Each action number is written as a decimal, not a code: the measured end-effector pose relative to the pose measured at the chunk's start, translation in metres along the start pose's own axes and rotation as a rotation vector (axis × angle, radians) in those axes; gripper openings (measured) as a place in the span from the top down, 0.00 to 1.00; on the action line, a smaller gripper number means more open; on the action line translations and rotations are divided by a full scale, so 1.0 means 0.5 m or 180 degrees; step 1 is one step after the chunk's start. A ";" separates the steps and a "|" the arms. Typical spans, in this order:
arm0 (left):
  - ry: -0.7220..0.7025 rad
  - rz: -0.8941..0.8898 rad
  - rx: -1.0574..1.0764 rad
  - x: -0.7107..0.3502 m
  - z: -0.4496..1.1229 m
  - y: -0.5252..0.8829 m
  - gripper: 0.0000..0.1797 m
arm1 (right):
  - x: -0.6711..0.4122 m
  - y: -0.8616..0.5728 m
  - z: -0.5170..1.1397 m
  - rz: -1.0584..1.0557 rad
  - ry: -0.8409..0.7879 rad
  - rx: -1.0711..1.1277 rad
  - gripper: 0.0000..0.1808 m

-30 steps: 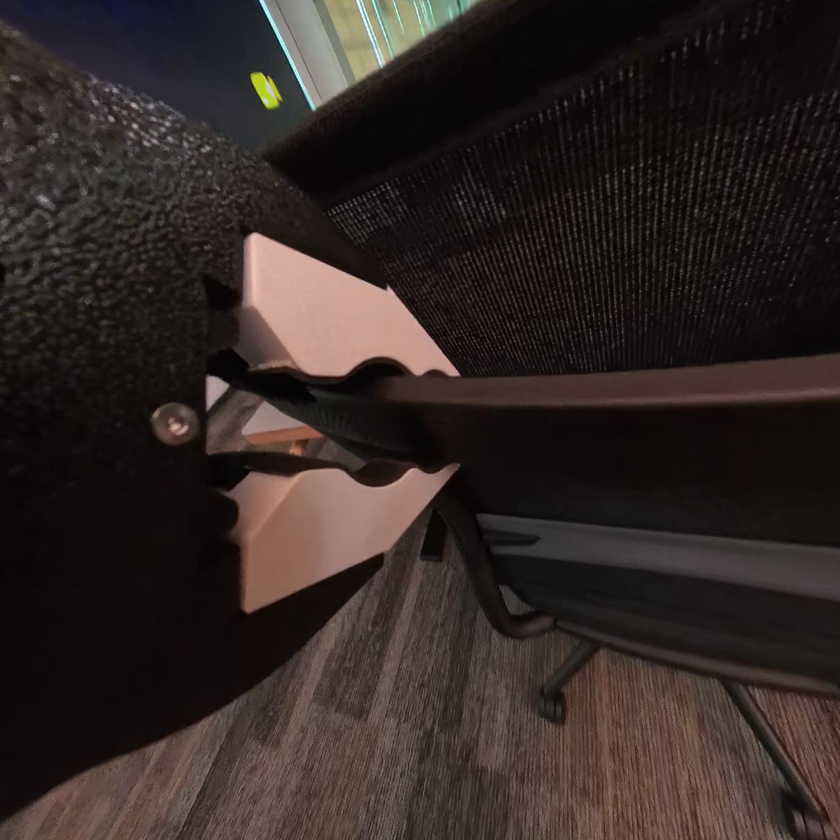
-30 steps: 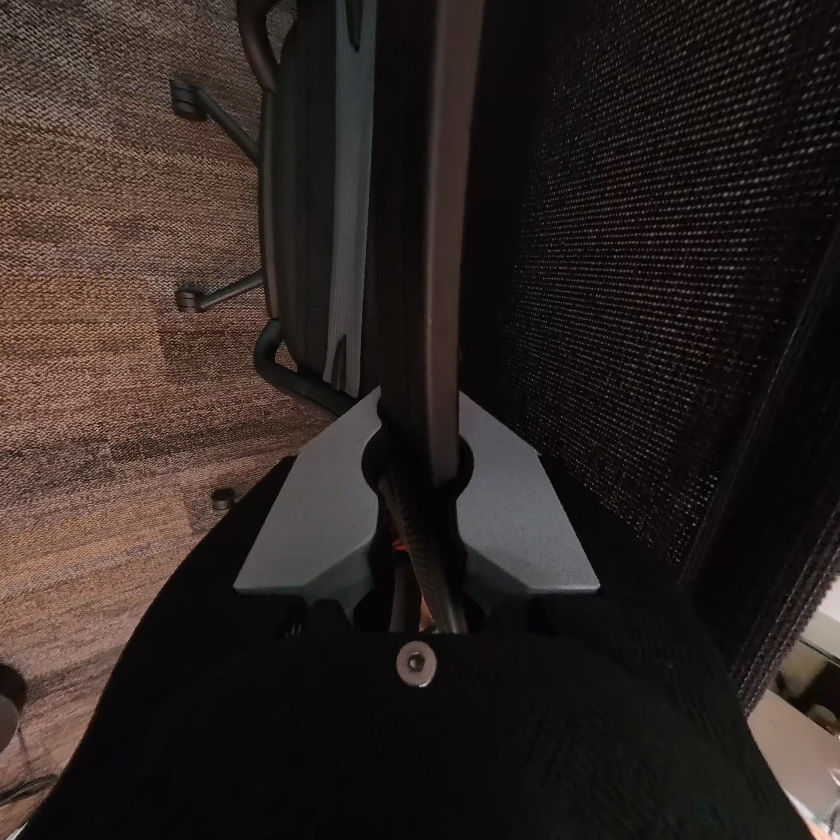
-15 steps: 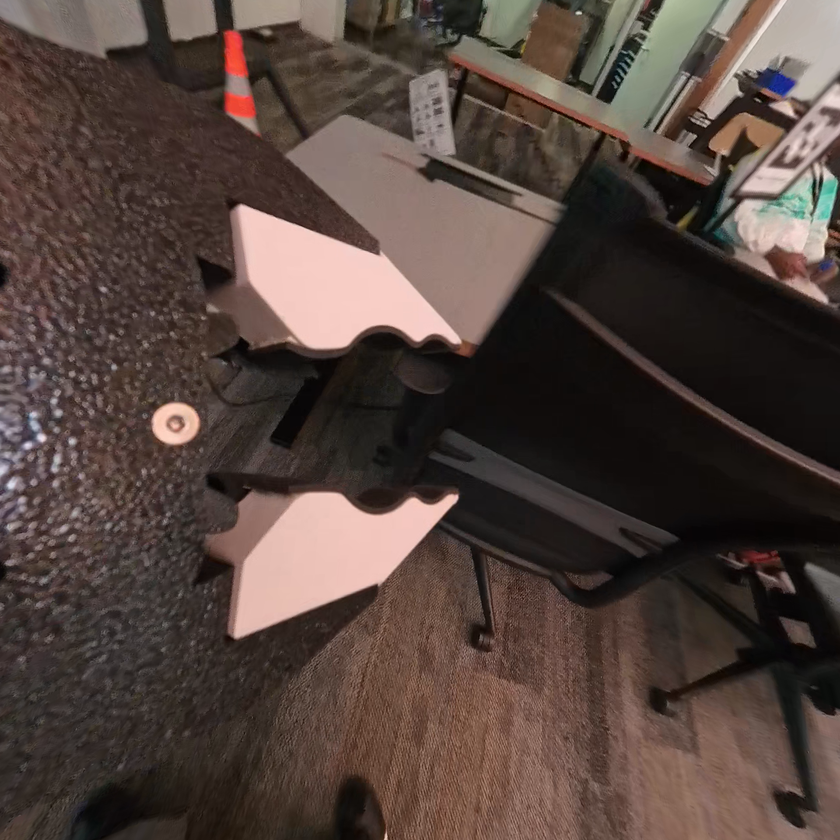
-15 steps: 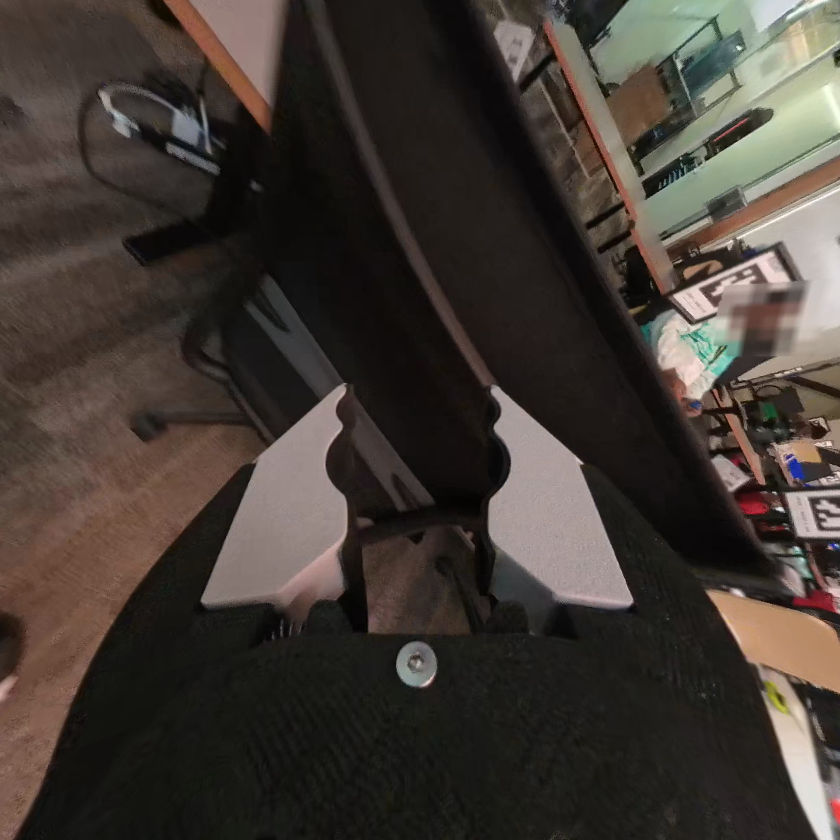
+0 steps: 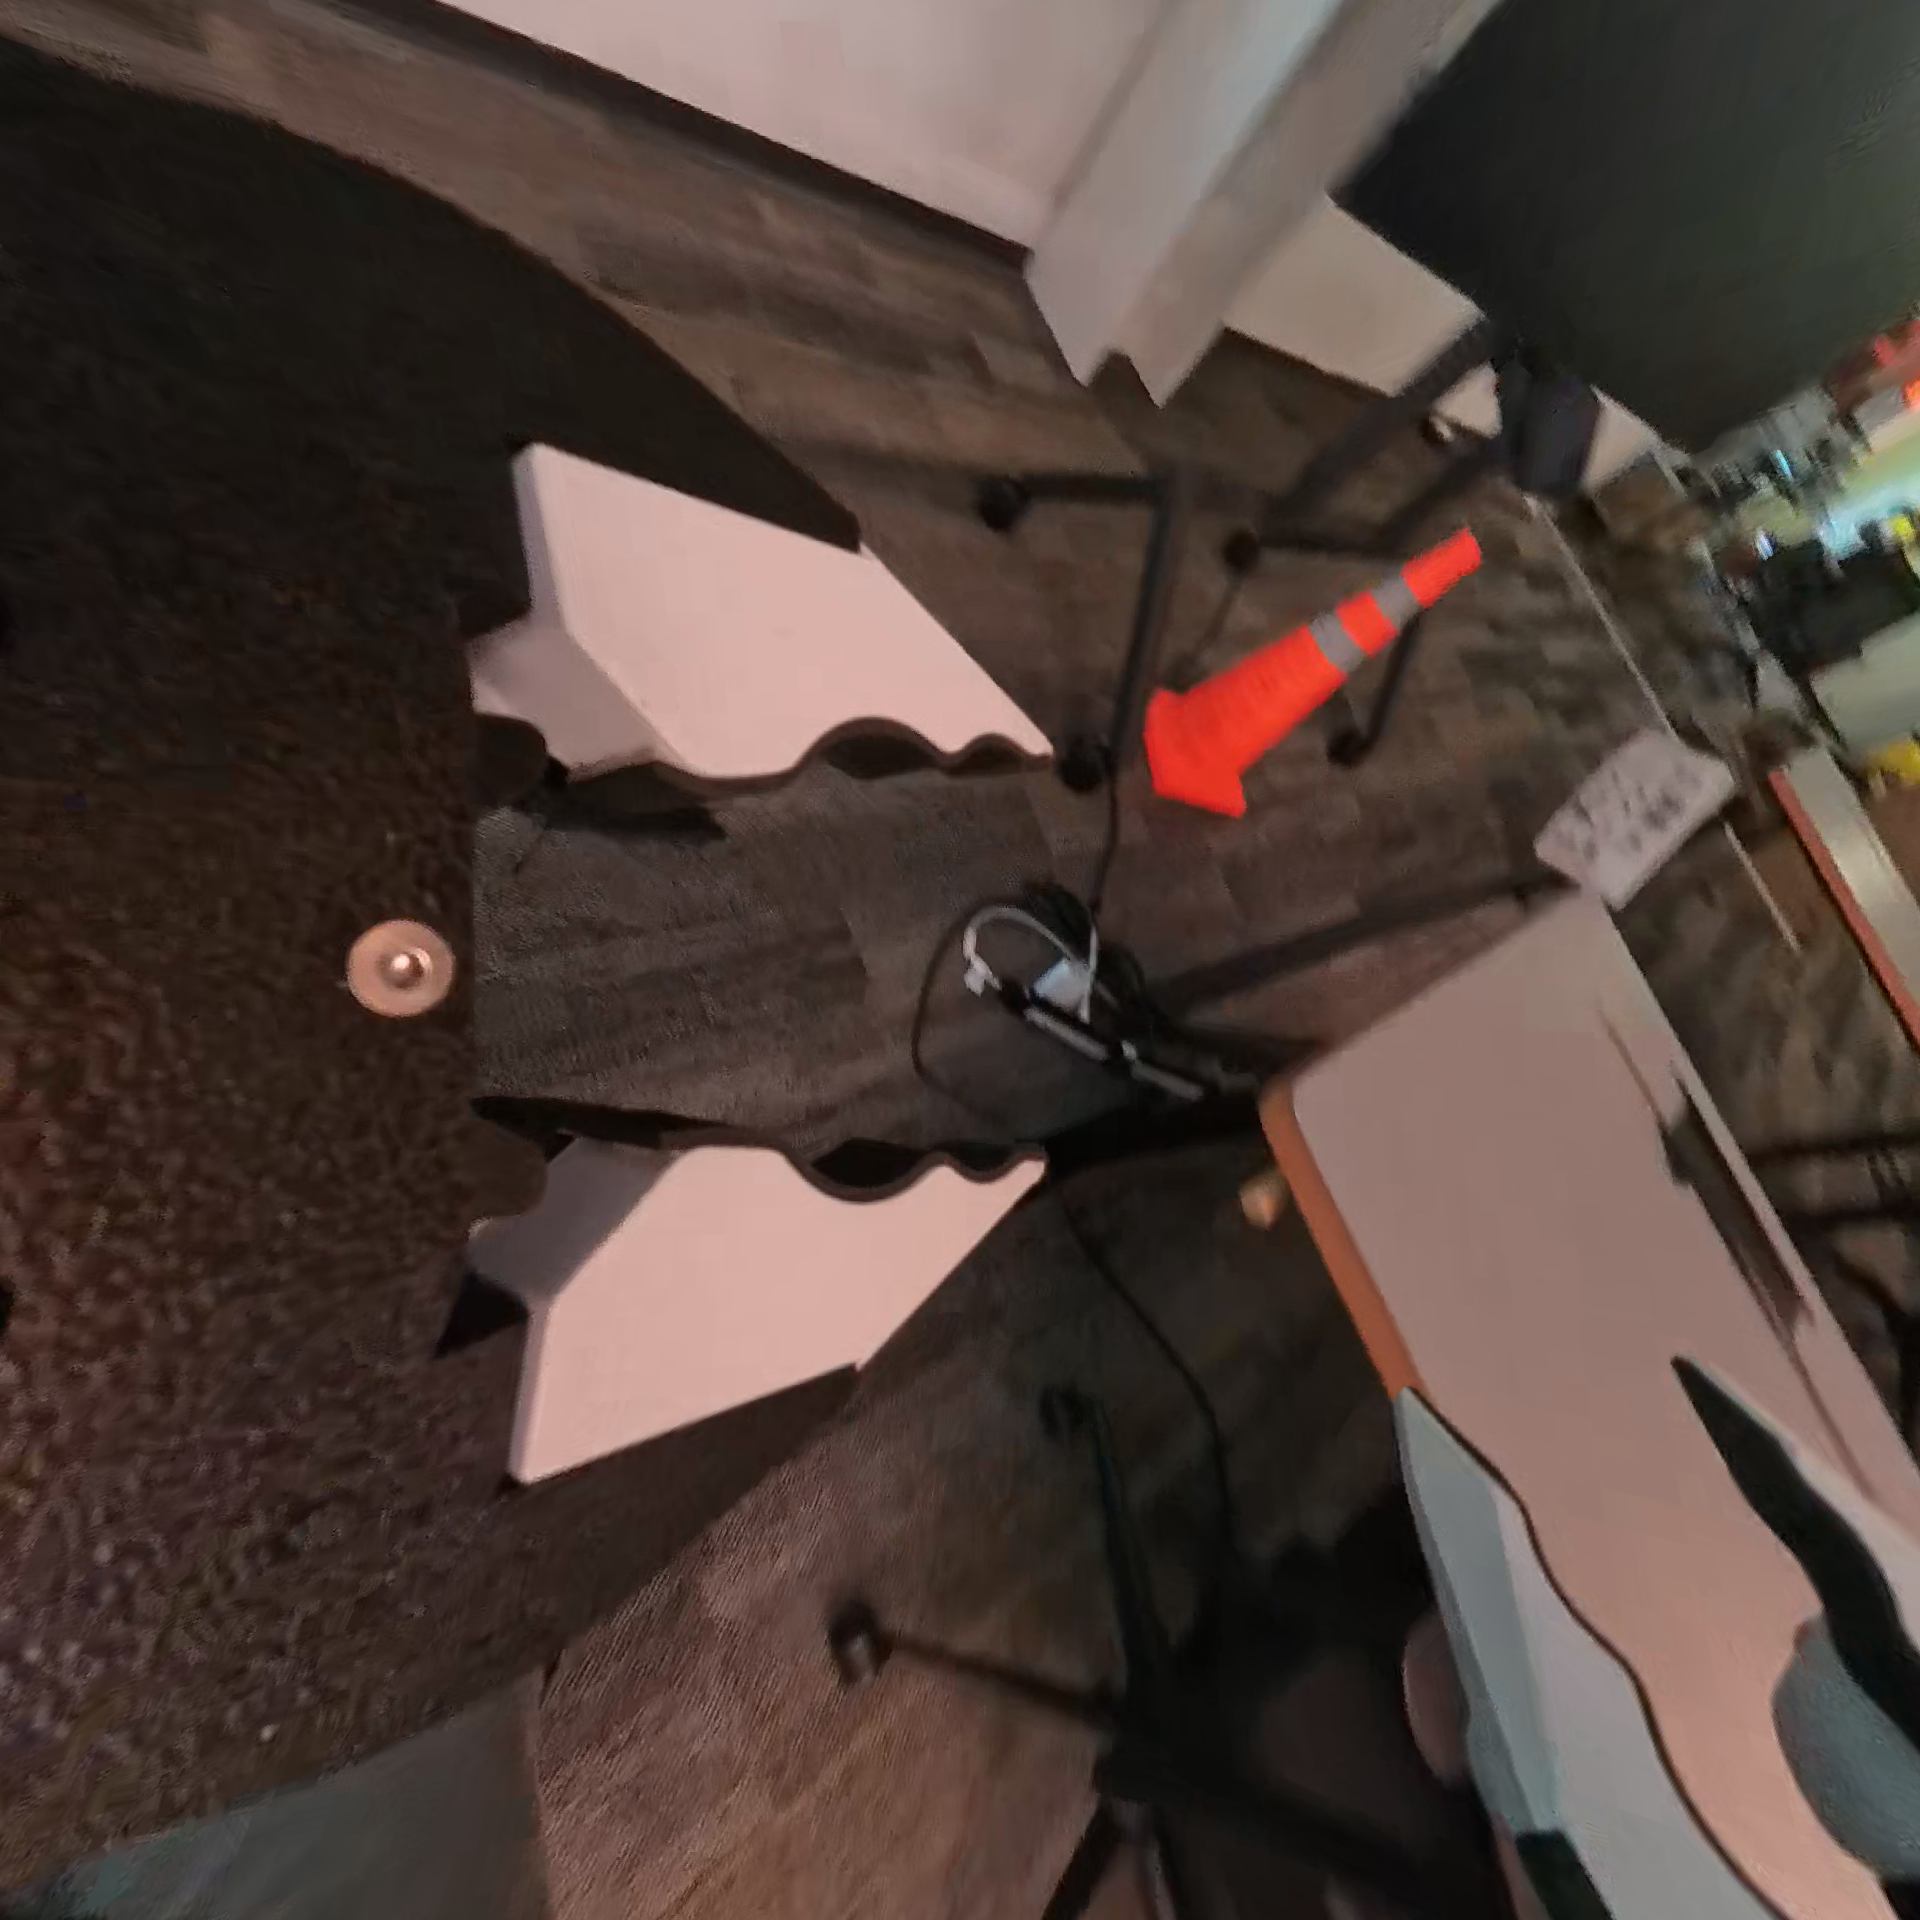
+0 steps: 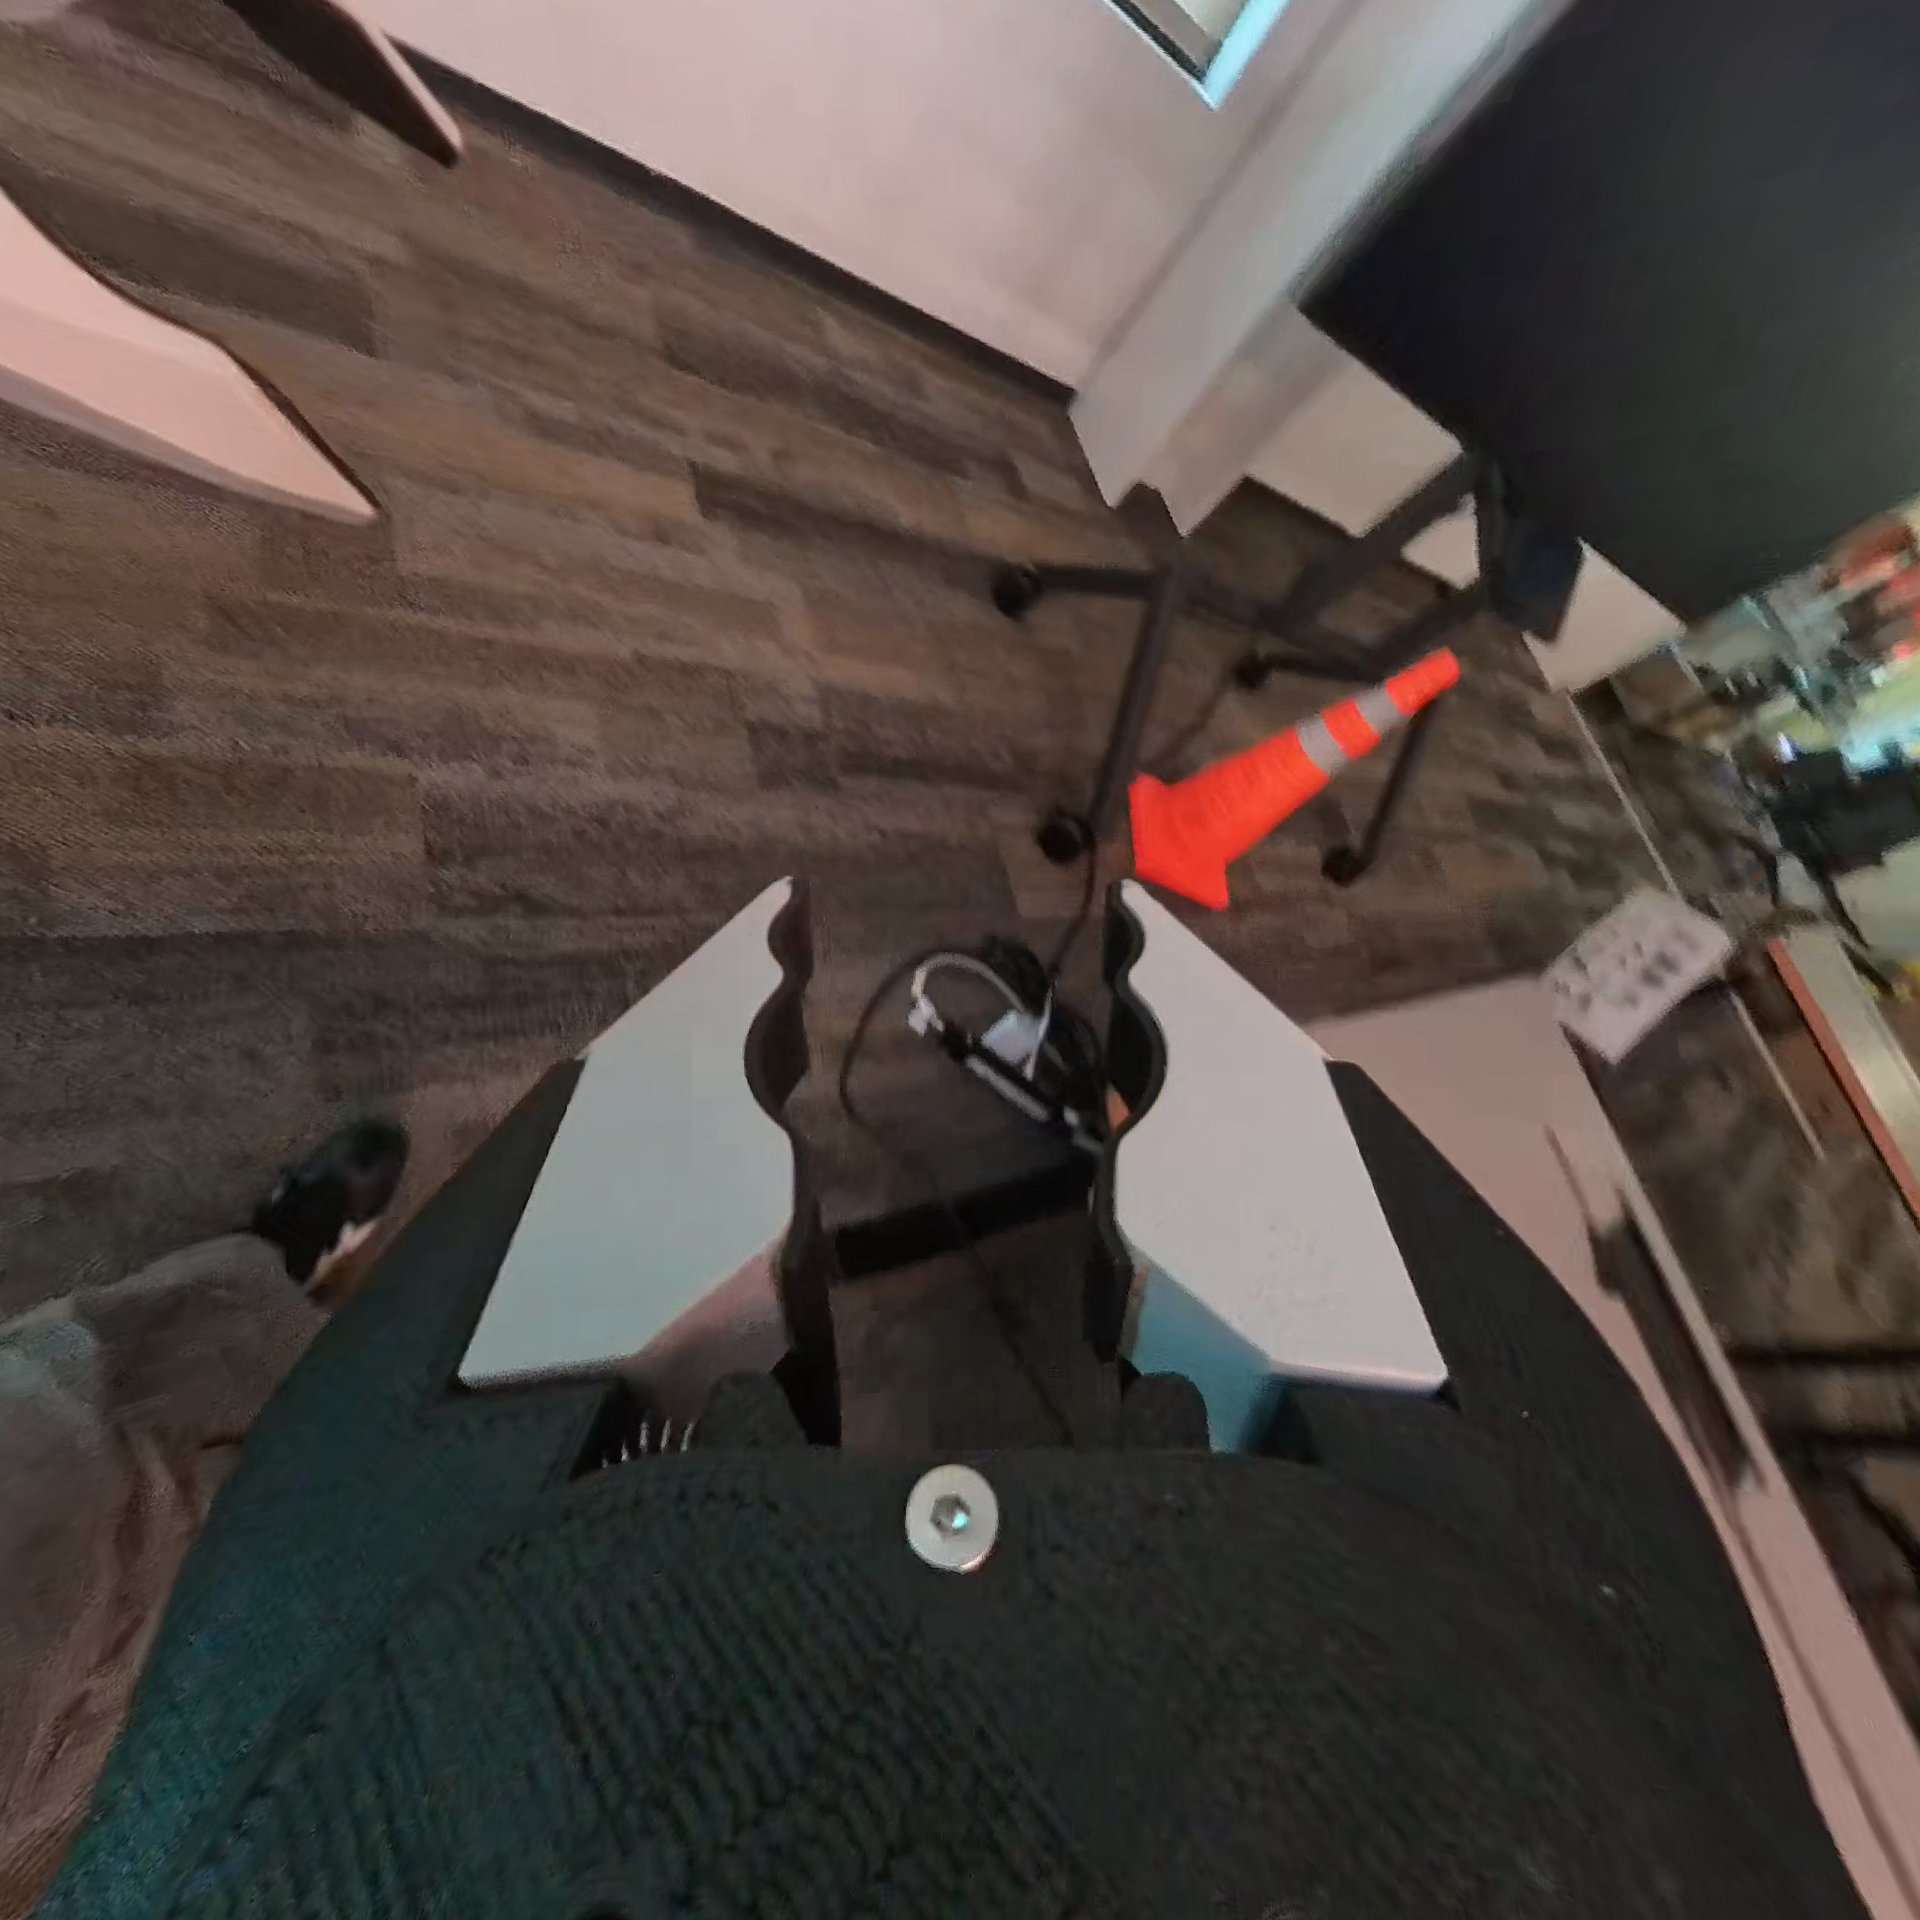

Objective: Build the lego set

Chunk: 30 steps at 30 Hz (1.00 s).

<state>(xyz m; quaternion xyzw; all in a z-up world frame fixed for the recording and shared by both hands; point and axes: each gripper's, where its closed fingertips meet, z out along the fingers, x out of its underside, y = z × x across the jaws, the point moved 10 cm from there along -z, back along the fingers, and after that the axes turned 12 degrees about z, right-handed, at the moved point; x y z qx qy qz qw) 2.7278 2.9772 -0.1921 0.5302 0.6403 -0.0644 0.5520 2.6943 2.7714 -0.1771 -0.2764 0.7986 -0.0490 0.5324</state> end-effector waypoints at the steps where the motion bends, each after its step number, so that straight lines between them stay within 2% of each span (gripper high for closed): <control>1: 0.0063 -0.0088 -0.0120 0.035 0.001 0.052 0.62 | -0.034 0.006 0.058 -0.0075 -0.0062 -0.0077 0.69; 7: 0.0485 -0.0155 -0.0622 0.233 0.041 0.382 0.65 | -0.254 0.022 0.466 -0.0263 -0.0515 -0.0587 0.69; 11: 0.0874 -0.0399 -0.0796 0.343 0.077 0.616 0.56 | -0.408 0.014 0.733 -0.0314 -0.0513 -0.0887 0.67; 16: 0.1272 -0.0562 -0.1221 0.503 0.126 0.873 0.49 | -0.566 0.019 1.036 -0.0347 -0.0635 -0.1069 0.67; 22: 0.1380 -0.0225 -0.1487 0.719 0.236 1.196 0.50 | -0.719 0.025 1.427 -0.0471 -0.0758 -0.0817 0.63; 27: 0.1396 -0.0193 -0.1112 0.859 0.412 1.499 0.54 | -0.851 -0.044 1.732 -0.0186 -0.0318 -0.0611 0.63; 30: 0.1170 -0.0187 -0.0861 0.901 0.547 1.678 0.58 | -0.907 -0.118 1.885 -0.0073 -0.0182 -0.0394 0.65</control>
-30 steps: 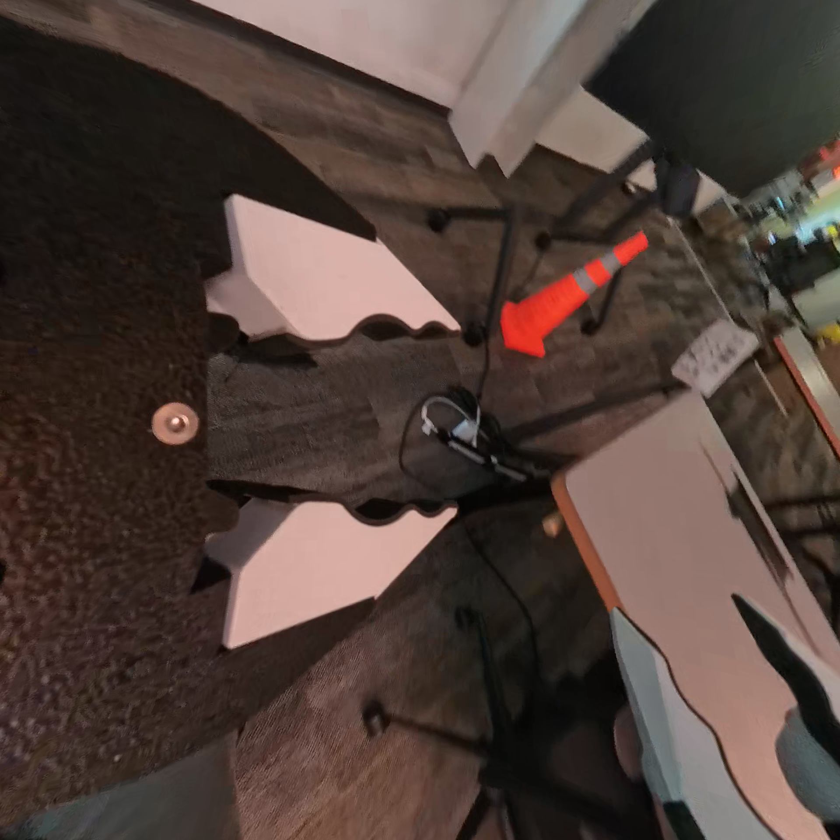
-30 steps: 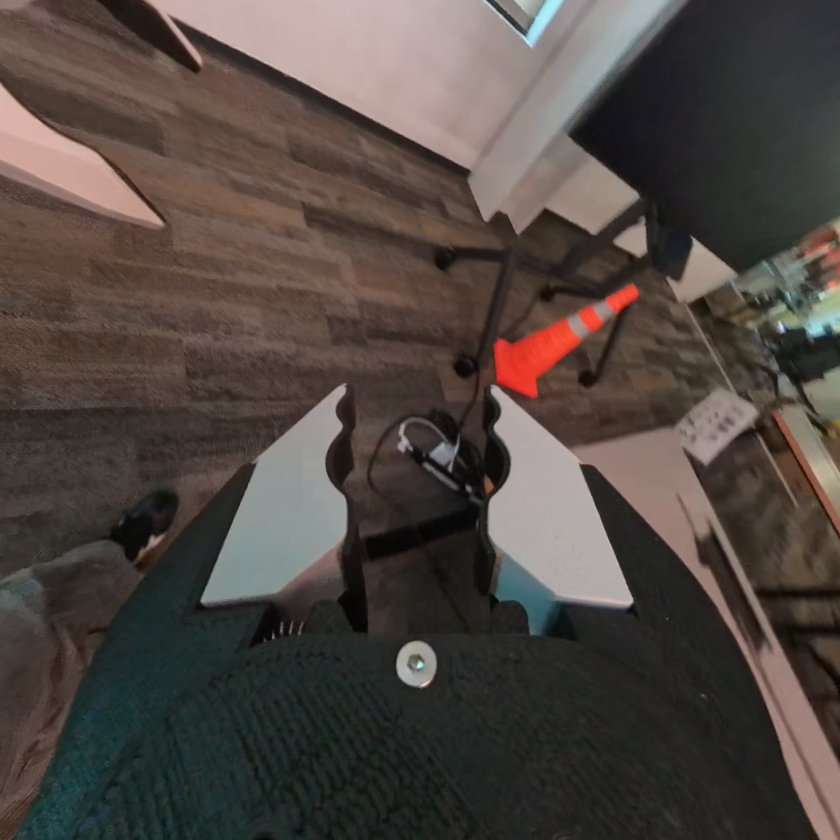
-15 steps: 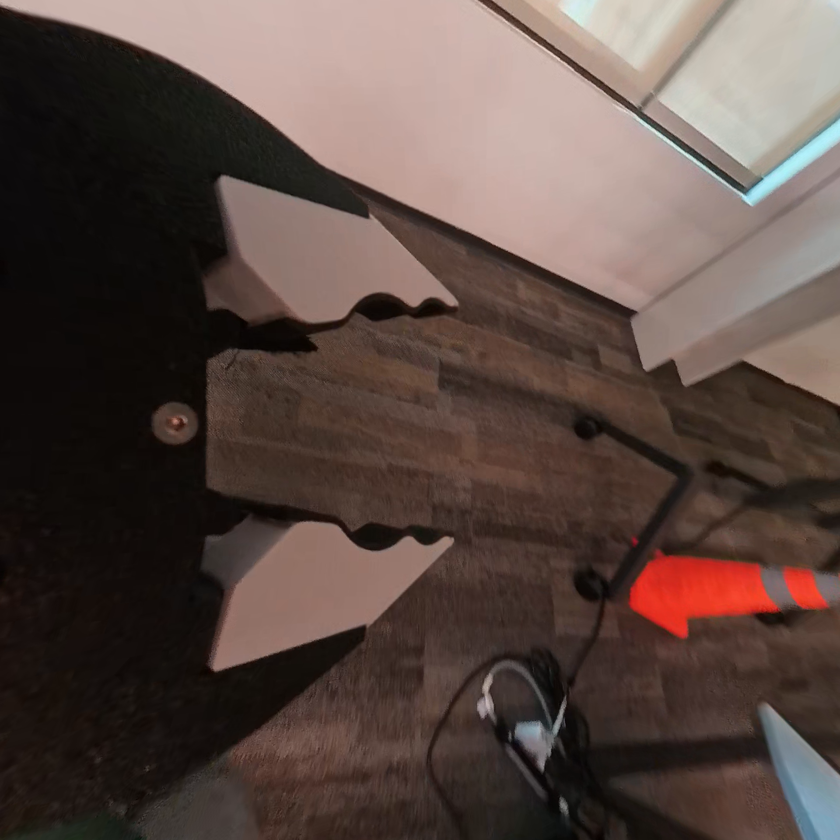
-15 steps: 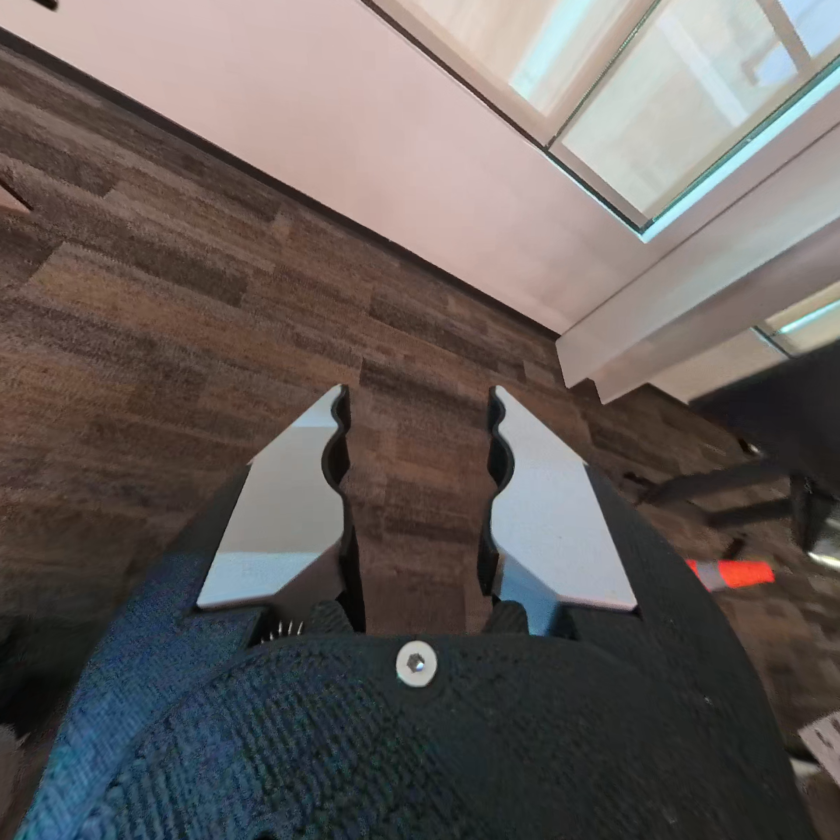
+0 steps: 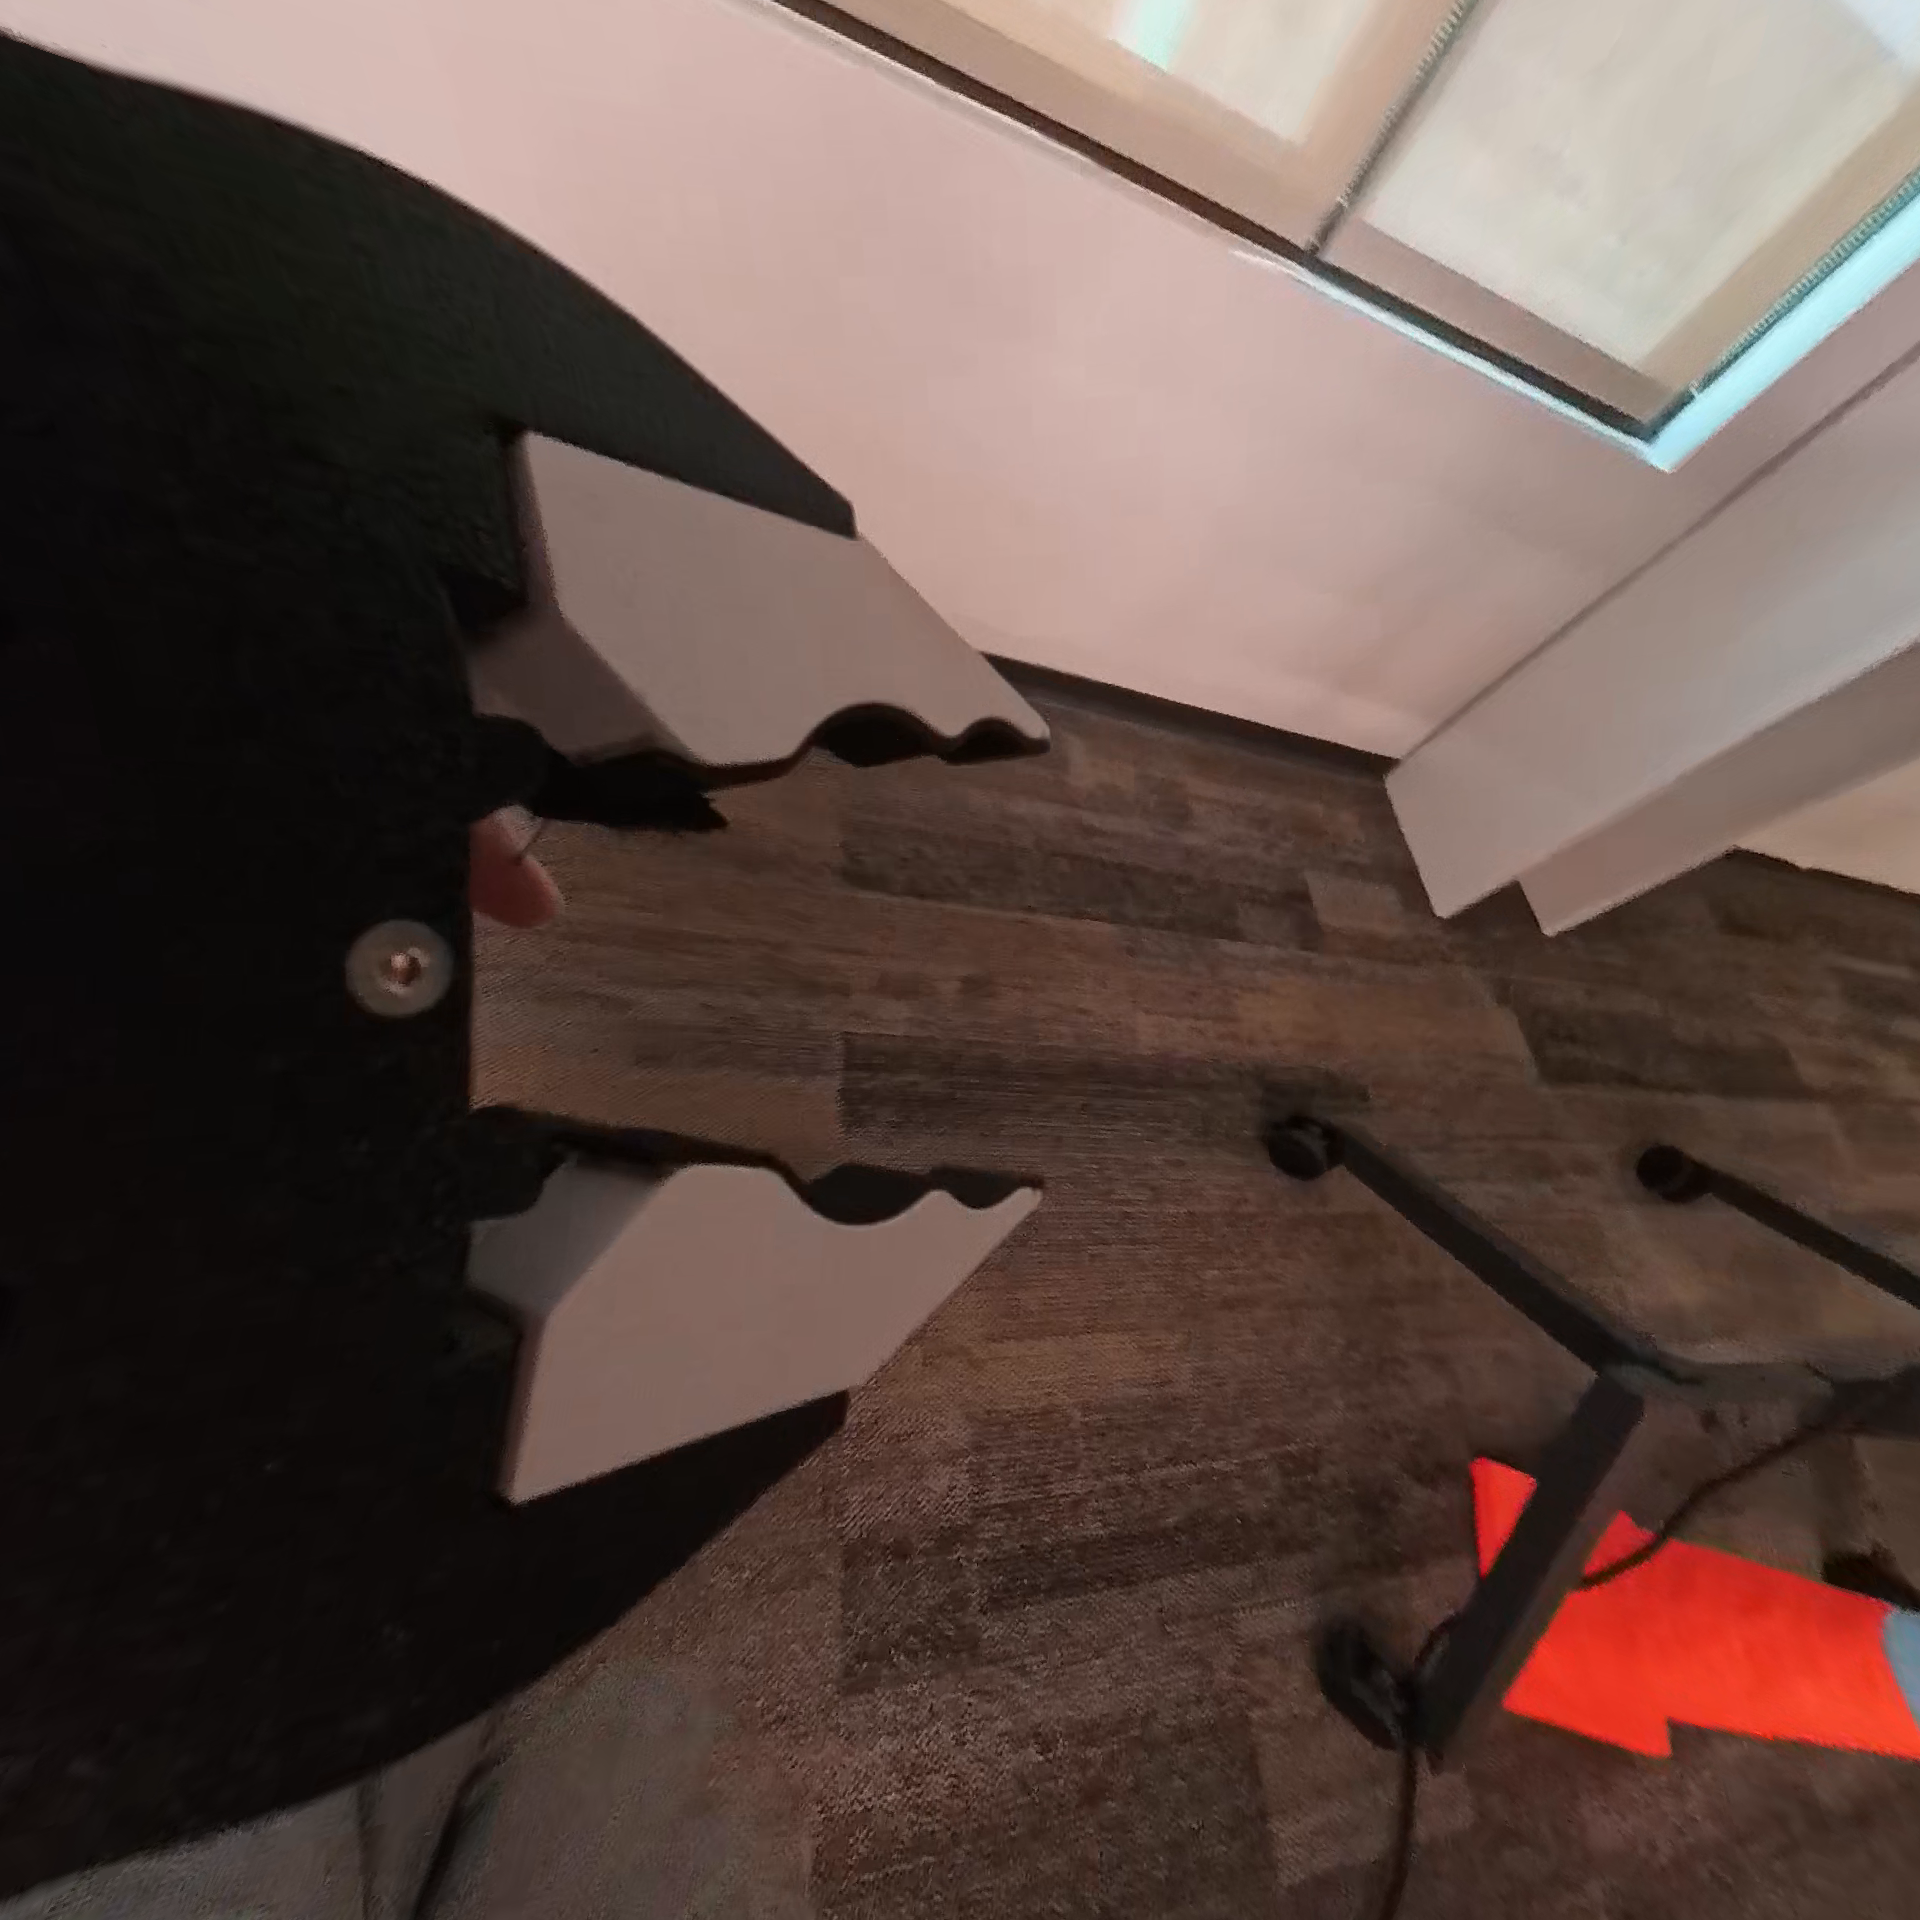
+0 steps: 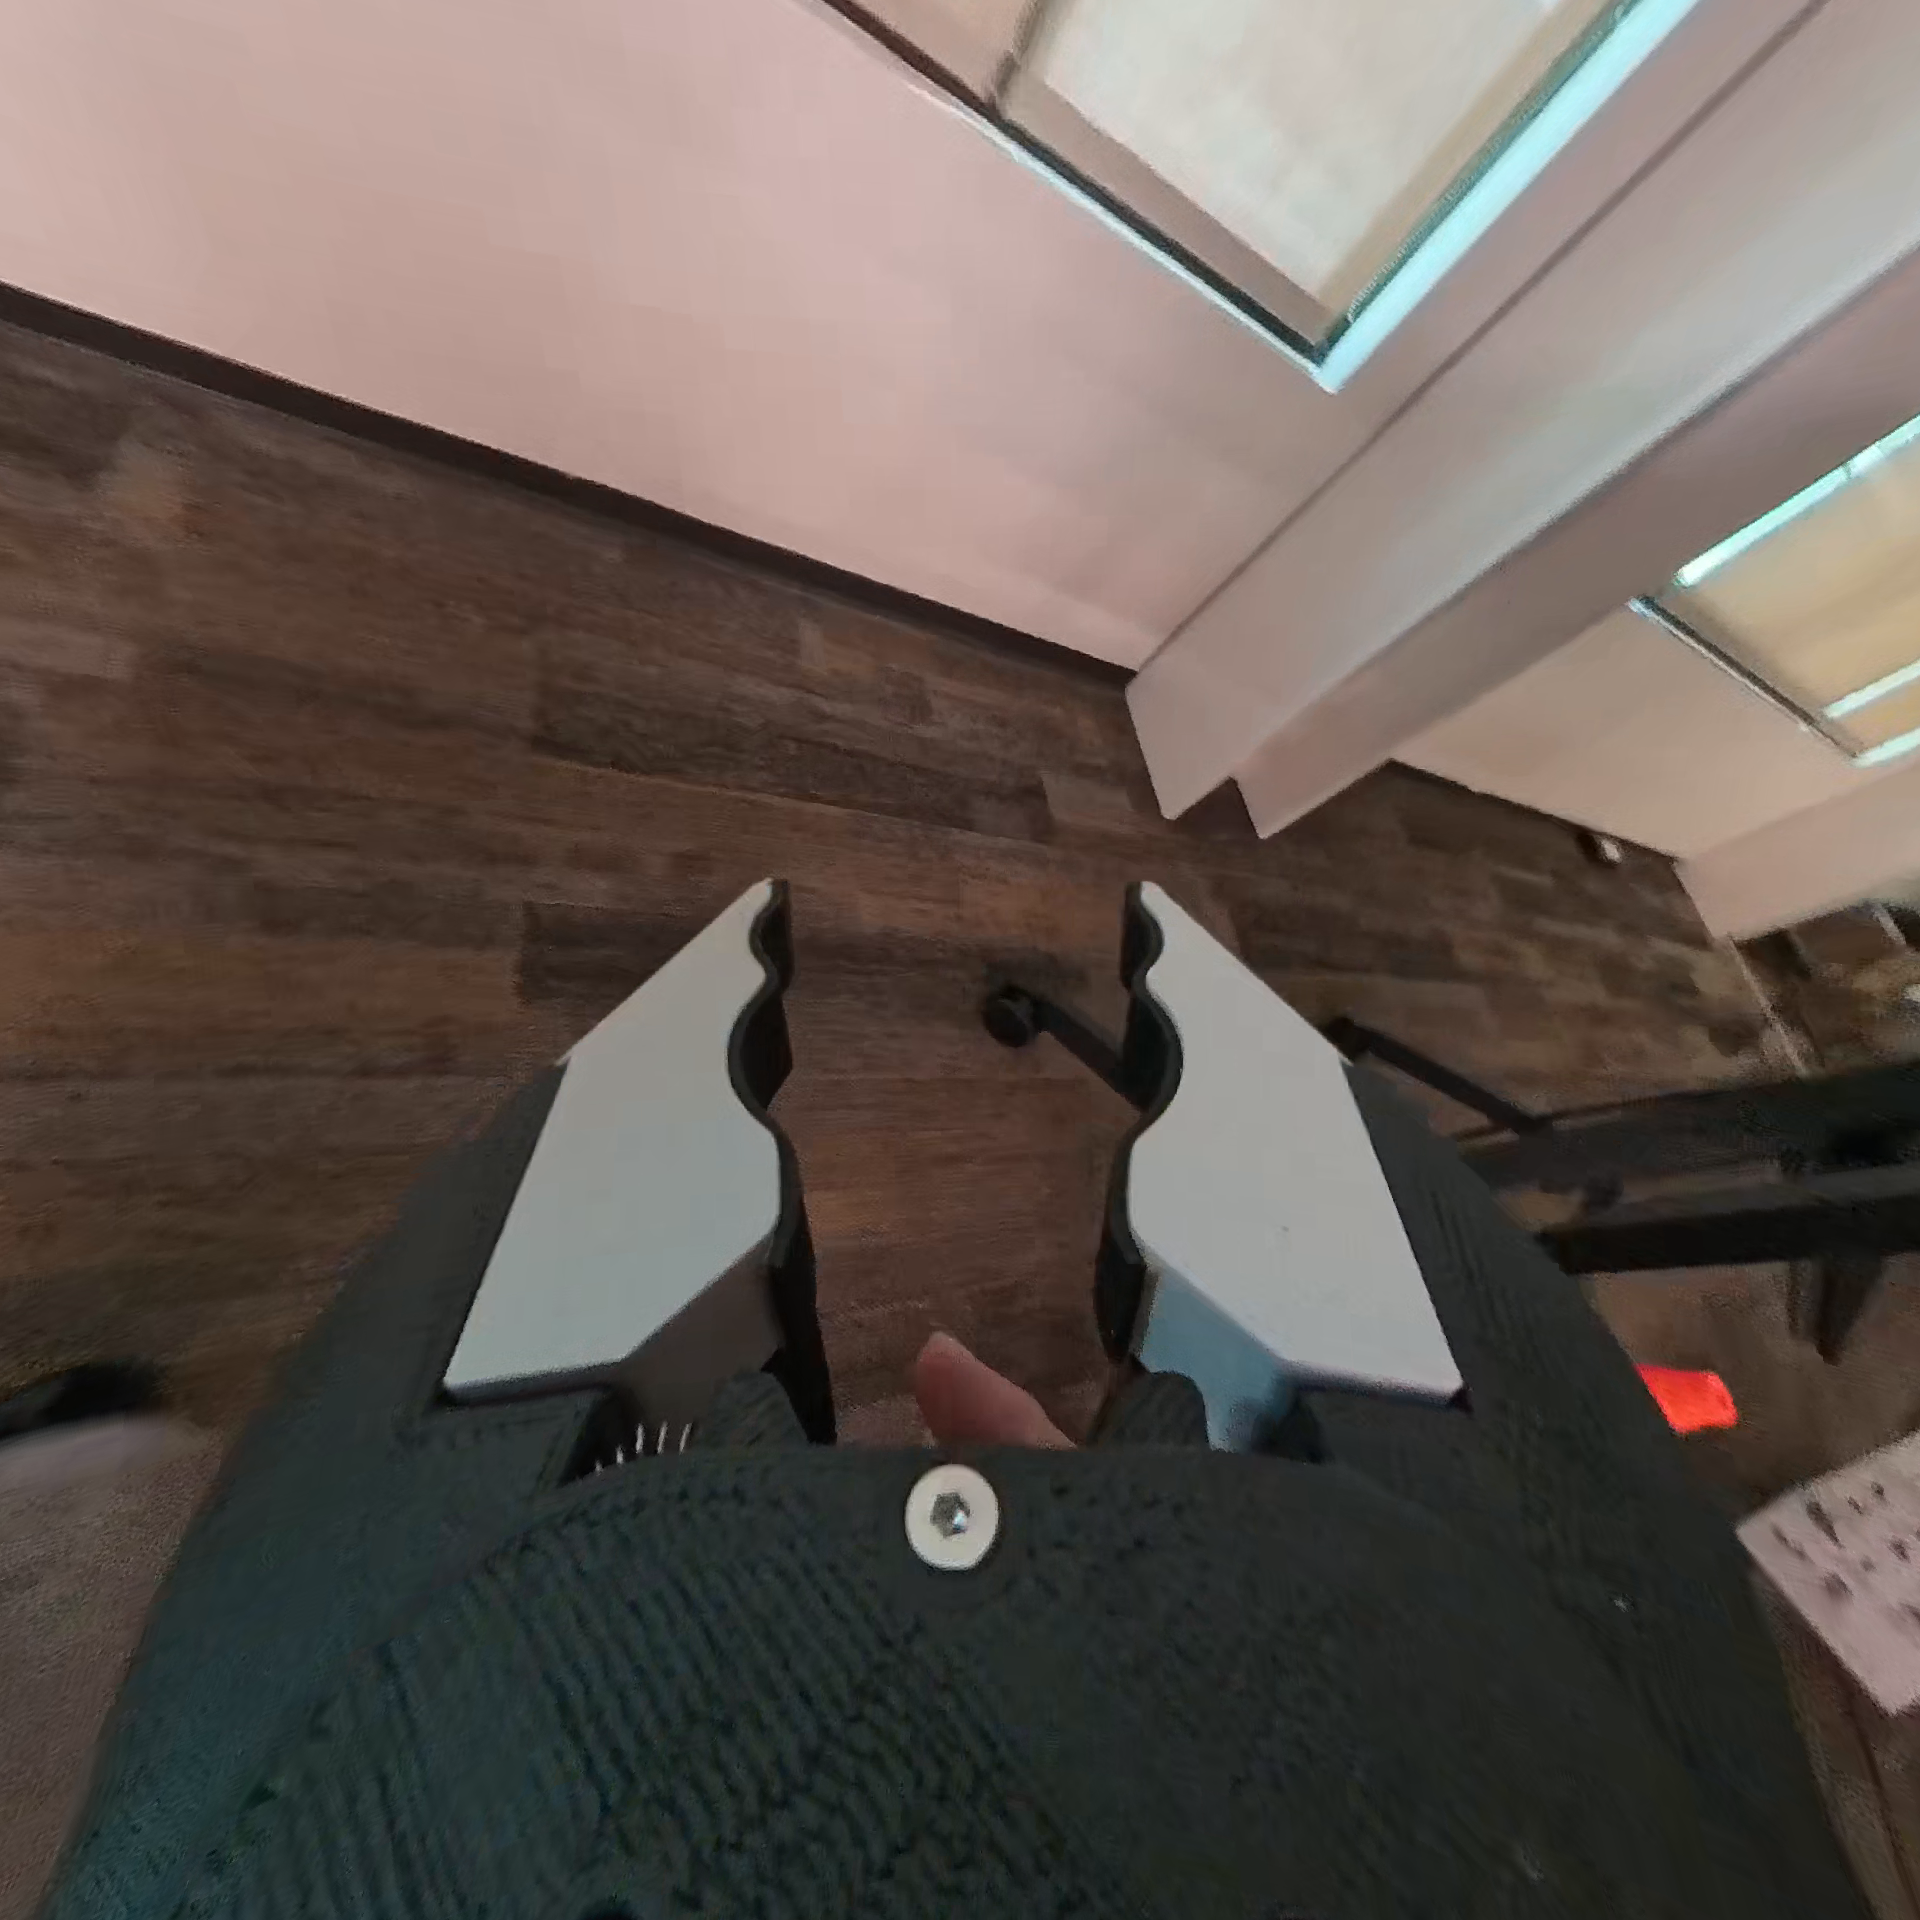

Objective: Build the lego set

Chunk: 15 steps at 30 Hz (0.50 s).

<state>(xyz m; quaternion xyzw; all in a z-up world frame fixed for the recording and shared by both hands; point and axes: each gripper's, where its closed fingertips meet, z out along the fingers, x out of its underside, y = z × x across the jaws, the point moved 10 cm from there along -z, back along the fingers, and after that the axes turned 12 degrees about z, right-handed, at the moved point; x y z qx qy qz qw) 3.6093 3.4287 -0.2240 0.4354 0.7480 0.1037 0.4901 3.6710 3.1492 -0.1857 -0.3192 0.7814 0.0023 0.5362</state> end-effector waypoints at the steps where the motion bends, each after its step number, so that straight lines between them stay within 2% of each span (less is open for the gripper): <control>1: -0.0019 0.0053 0.0097 -0.013 0.063 0.040 0.59 | -0.006 -0.034 0.047 0.0058 0.0099 0.0077 0.65; 5: -0.0267 0.0232 0.0432 -0.075 0.339 0.180 0.59 | -0.011 -0.157 0.247 0.0306 0.0289 0.0282 0.65; 10: -0.0617 0.0487 0.0738 -0.168 0.677 0.325 0.65 | -0.013 -0.335 0.540 0.0438 0.0364 0.0336 0.66; 15: -0.0705 0.0645 0.1213 -0.285 1.004 0.484 0.67 | -0.061 -0.569 0.811 0.0797 0.0489 0.0474 0.66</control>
